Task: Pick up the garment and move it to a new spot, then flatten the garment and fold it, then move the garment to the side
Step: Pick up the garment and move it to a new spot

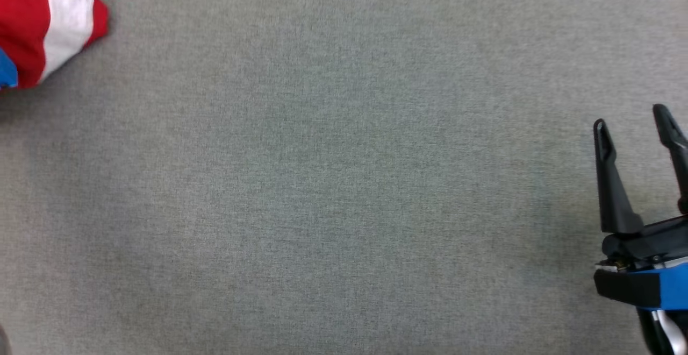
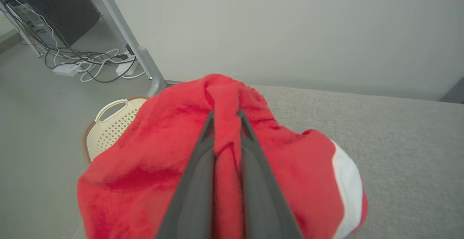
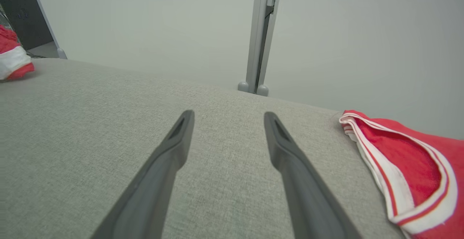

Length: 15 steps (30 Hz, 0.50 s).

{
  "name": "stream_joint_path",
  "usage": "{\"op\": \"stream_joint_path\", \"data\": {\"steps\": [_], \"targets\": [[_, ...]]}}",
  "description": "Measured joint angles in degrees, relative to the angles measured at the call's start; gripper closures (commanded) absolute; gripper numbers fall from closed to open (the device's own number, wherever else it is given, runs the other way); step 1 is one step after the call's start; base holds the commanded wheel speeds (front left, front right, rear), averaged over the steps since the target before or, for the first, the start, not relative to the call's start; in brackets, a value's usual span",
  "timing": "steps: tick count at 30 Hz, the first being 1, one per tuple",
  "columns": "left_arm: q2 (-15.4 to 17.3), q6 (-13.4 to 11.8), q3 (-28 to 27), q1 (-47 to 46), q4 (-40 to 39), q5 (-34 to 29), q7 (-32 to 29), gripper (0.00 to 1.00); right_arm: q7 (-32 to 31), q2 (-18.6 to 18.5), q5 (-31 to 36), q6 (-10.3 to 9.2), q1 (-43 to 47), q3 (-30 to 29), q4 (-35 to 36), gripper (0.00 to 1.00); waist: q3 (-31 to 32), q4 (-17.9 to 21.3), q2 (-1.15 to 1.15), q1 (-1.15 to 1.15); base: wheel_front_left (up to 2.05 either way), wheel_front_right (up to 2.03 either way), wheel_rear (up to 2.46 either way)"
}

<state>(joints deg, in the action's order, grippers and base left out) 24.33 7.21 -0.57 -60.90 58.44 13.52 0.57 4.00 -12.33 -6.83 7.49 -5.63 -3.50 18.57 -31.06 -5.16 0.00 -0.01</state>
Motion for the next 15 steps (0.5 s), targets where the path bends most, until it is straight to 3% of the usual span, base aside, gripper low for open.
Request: {"op": "stream_joint_path", "data": {"steps": [10, 15], "targets": [[1.1, 0.2, 13.4, -4.5, -10.6, 2.1, 7.2, 1.0, 3.8, 3.3, -1.5, 0.0, 0.4, 2.9, -6.2, 0.0, 7.5, 4.0, 0.0, 0.0, 0.0, 0.0, 0.0], [0.4, 0.2, 21.6, -6.0, -19.0, 3.2, 9.4, 1.0, 6.2, 5.2, -2.6, 0.0, 0.6, 5.7, -10.7, 0.0, 11.4, 8.4, 0.0, 0.0, 0.0, 0.0, 0.0]]}}
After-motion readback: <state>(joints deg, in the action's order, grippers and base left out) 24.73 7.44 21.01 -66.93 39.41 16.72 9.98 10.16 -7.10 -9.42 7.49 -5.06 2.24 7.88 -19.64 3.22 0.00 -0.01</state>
